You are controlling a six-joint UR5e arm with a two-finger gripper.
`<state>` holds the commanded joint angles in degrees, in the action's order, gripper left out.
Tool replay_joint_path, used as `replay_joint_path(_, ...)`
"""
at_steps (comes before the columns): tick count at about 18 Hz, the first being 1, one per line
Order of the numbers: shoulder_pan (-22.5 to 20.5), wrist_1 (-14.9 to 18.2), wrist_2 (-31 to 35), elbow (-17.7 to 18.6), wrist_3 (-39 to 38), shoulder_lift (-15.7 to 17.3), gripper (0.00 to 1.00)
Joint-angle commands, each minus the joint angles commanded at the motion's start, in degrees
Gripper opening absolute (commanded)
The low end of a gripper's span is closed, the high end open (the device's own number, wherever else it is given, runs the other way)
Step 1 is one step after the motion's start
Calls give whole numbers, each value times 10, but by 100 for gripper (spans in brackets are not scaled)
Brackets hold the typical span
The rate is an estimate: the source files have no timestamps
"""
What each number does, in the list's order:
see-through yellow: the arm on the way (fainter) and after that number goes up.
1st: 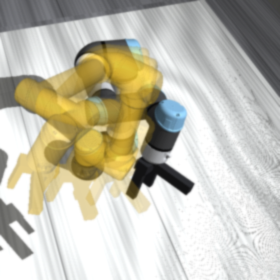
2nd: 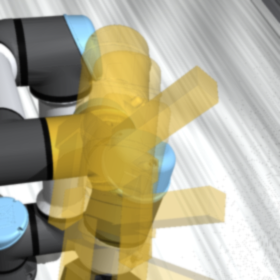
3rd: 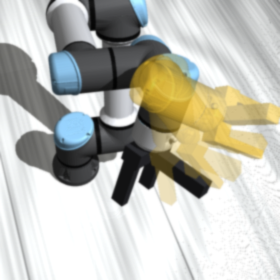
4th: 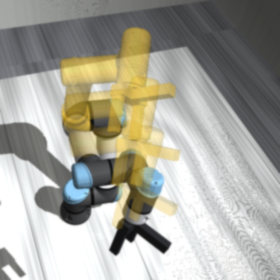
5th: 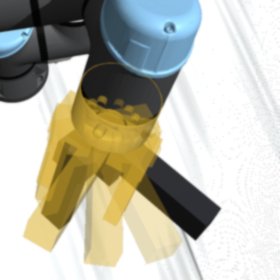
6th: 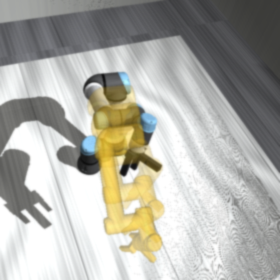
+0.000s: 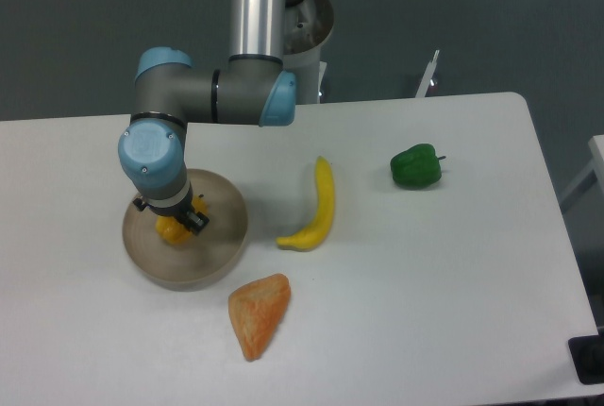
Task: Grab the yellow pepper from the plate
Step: 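Lift the yellow pepper off the plate and carry it past the banana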
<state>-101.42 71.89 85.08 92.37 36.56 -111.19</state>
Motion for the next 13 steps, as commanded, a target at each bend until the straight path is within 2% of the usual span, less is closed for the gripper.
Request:
replay_joint_path(3, -31, 3, -4, -11, 3, 14, 0)
replay_joint_path(5, -76, 13, -43, -52, 4, 15, 1)
replay_joint_path(7, -110, 28, -48, -82, 21, 14, 2)
replay_joint_path(11, -182, 35, -41, -126, 124, 14, 2)
replay_joint_path(13, -217, 34, -33, -134, 172, 13, 2)
